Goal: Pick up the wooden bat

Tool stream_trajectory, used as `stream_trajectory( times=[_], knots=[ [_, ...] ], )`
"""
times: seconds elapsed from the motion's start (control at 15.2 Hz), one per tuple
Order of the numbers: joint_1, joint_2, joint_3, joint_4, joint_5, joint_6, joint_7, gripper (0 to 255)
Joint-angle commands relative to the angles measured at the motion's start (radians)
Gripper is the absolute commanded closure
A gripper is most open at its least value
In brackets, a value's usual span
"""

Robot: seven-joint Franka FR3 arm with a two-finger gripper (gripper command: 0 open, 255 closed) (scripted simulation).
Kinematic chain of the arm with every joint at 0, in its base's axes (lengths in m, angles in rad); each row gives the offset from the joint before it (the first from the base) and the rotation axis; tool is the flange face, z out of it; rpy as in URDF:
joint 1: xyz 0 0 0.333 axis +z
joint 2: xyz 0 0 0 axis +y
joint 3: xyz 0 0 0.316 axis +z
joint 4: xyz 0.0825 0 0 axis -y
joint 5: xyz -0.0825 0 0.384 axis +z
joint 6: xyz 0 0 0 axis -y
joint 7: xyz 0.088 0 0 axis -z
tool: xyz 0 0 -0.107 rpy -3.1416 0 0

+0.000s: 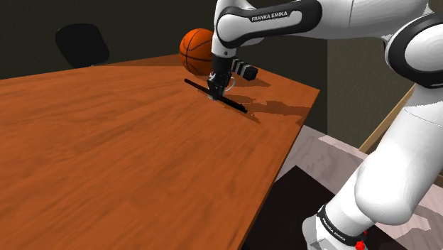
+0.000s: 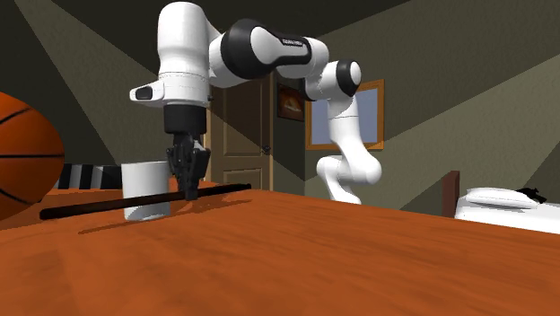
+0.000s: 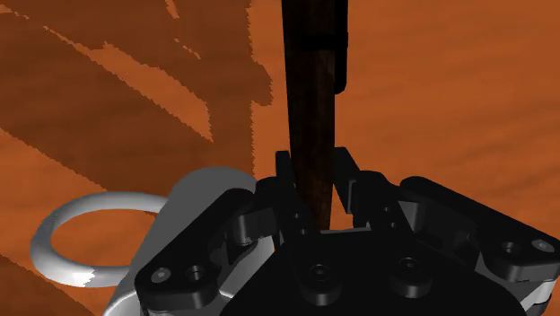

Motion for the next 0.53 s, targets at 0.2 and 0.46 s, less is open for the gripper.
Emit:
stream_trajectory(
  times=[0.2,0.46],
  knots=[
    [0.000,-0.006,0.000,0.059,0.001,-0.065,-0.003,255],
    [0.000,-0.007,0.000,0.086,0.002,-0.093,-0.004,255]
  ],
)
